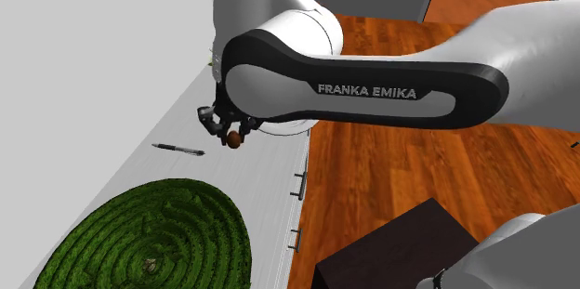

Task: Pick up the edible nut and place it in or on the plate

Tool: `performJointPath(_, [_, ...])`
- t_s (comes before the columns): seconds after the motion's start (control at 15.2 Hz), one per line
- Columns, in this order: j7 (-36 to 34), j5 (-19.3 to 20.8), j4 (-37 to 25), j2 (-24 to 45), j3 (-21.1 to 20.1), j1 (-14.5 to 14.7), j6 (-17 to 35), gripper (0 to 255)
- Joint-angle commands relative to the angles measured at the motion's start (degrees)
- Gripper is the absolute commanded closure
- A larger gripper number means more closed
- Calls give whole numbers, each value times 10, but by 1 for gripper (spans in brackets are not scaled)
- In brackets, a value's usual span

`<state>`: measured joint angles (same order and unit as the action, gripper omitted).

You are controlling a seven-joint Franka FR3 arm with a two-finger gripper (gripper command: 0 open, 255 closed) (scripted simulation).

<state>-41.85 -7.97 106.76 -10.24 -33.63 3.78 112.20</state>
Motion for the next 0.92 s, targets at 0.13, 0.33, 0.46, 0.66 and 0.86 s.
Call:
performJointPath(0.13, [-4, 4, -35, 4, 0, -1, -32, 255])
performJointPath(0.33, [-6, 7, -58, 8, 0, -2, -51, 255])
performJointPath(0.46, [24, 0, -53, 4, 19, -12, -52, 255])
performJointPath(0.66, [68, -7, -50, 2, 46, -27, -55, 255])
performJointPath(0.86, [109, -11, -52, 7, 70, -43, -59, 255])
